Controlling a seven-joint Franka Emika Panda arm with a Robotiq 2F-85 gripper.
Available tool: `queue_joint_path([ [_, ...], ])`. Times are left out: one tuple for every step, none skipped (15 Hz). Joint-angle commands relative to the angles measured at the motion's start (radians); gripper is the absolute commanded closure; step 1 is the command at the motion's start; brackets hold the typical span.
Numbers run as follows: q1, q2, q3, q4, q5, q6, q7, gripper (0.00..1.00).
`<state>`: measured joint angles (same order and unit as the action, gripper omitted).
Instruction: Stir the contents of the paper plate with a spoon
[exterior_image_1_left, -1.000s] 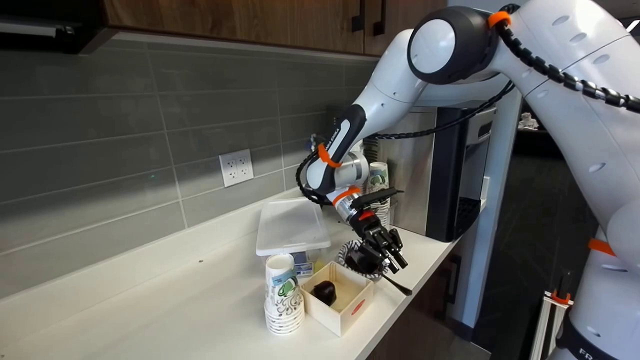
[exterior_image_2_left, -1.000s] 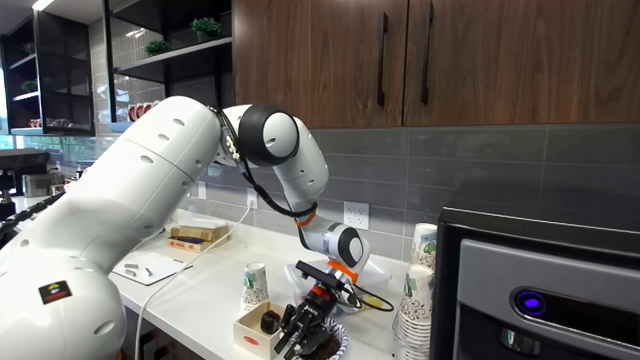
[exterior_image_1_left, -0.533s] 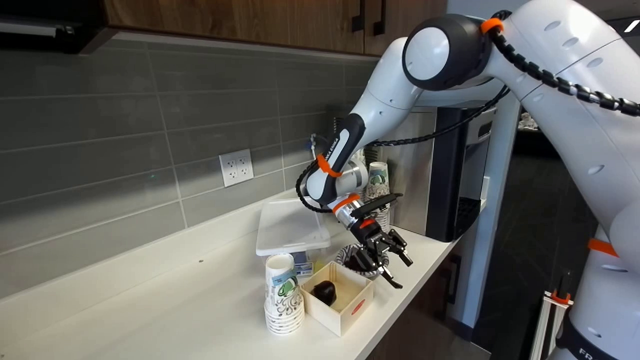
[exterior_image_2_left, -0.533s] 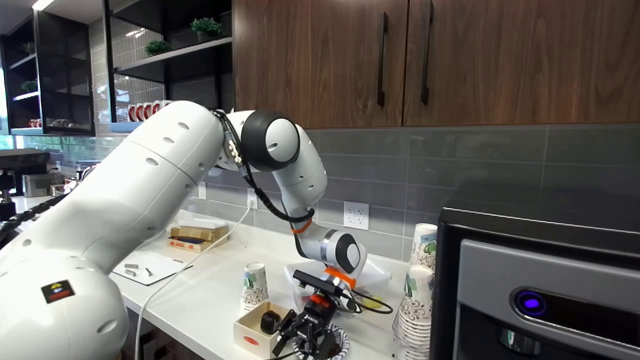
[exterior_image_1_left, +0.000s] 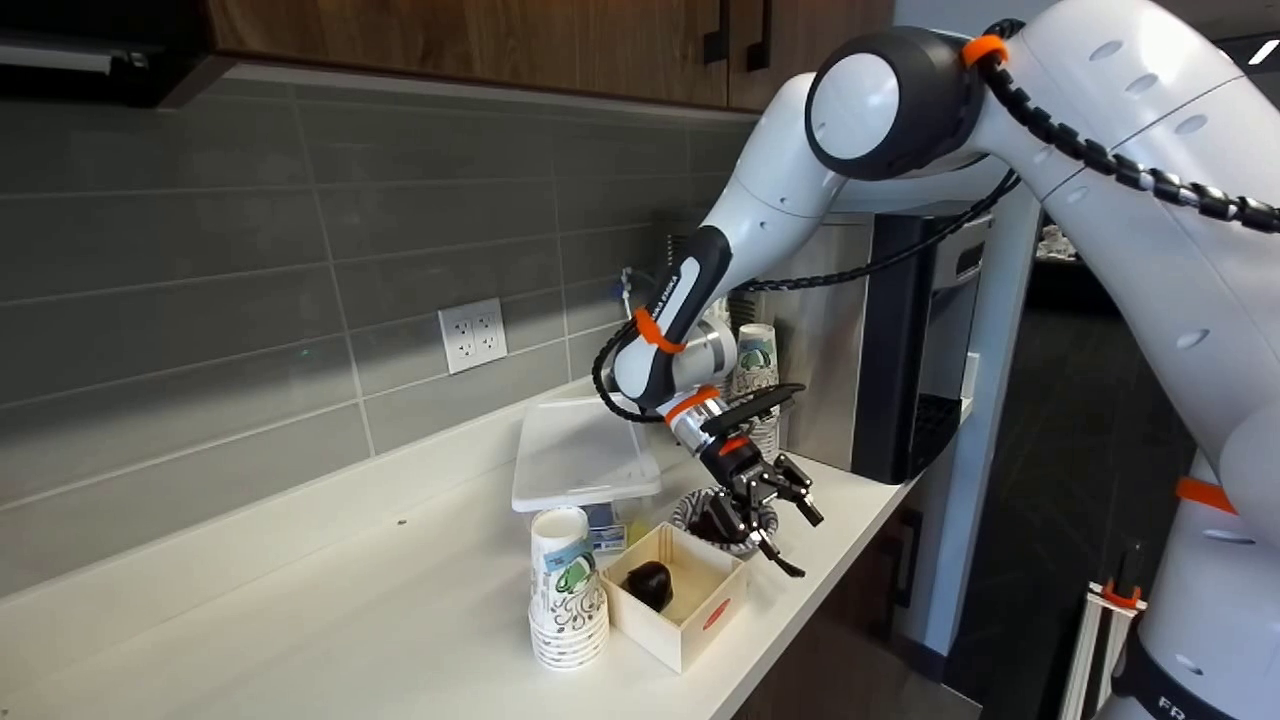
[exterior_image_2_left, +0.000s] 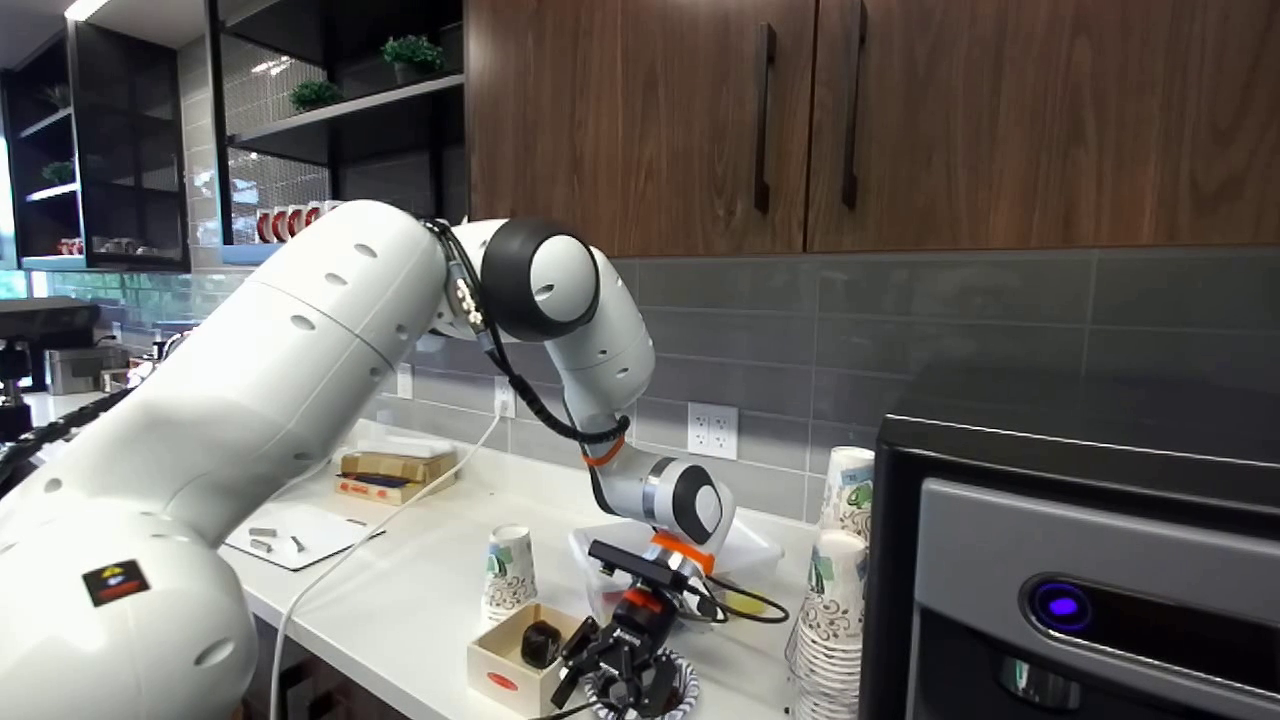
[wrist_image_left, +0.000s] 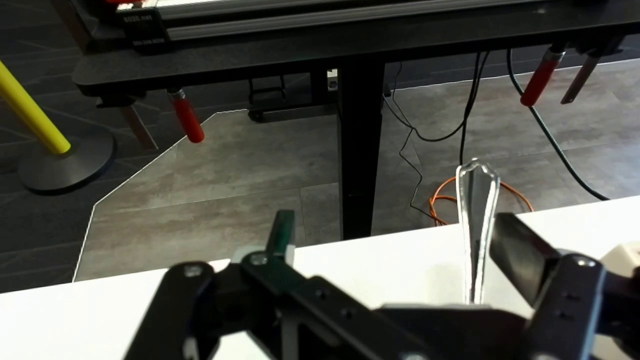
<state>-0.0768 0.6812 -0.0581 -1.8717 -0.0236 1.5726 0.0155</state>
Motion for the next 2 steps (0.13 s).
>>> queue_joint_path([
  [0.014, -0.052, -0.002, -0.028, -0.016, 0.015, 0.007, 0.00],
  [0.016, -0.058, -0.001, -0.028, -0.018, 0.013, 0.007, 0.00],
])
